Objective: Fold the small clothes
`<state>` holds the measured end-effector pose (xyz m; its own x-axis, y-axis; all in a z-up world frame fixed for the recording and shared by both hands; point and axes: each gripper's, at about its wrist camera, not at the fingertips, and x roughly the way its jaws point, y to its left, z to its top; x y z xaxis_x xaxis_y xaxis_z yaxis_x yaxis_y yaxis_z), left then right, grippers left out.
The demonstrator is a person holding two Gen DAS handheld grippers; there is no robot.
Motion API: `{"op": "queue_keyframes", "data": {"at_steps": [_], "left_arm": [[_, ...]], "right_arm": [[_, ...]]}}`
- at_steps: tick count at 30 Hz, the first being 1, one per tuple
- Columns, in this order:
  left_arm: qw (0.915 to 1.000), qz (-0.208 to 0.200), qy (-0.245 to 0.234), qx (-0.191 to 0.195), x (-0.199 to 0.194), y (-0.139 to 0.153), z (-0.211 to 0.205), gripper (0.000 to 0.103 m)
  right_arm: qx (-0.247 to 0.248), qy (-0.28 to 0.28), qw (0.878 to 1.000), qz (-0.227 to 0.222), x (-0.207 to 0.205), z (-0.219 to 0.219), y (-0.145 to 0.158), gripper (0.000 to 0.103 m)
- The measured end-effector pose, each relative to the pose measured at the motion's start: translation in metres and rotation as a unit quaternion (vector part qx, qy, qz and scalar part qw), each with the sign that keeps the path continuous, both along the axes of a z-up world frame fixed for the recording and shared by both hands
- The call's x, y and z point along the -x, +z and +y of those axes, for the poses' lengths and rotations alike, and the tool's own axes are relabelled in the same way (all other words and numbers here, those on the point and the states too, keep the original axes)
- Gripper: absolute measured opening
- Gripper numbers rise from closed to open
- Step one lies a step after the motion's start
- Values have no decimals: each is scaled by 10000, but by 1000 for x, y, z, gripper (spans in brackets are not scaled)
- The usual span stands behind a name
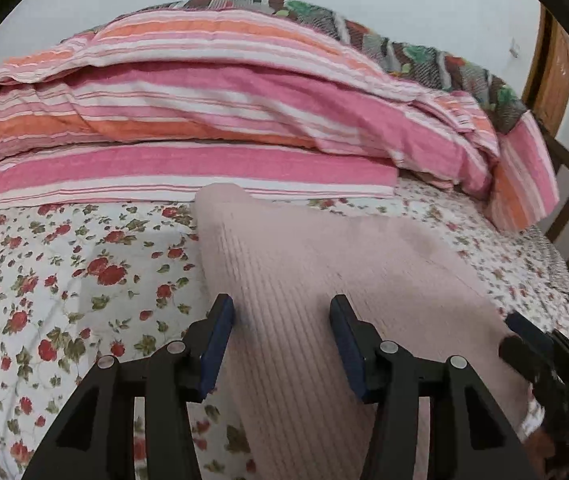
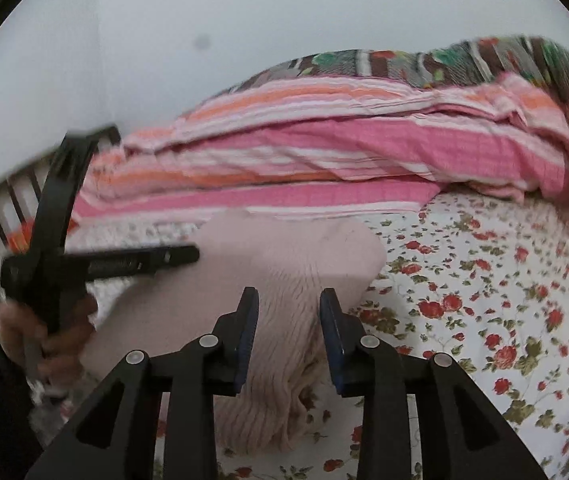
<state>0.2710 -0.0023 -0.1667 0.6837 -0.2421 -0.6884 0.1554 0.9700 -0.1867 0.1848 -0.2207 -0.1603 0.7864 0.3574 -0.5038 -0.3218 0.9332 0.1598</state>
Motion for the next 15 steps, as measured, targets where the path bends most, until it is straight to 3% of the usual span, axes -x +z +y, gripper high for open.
{"op": "queue_keyframes", "data": {"at_steps": [4,8,15], "left_arm": [[9996,-175,36,-212,9,-18,-5,55],[9998,-169,36,-136,12,-20,-1,55],[9993,-314,16,-209,22,-20,-1,55]], "right_arm": [[666,-213,9967,401,-10,13,-20,31],[485,-167,9978,422,-8,8,-22,32],[-266,-140,9981,534,-8,-13,-24,46]]}}
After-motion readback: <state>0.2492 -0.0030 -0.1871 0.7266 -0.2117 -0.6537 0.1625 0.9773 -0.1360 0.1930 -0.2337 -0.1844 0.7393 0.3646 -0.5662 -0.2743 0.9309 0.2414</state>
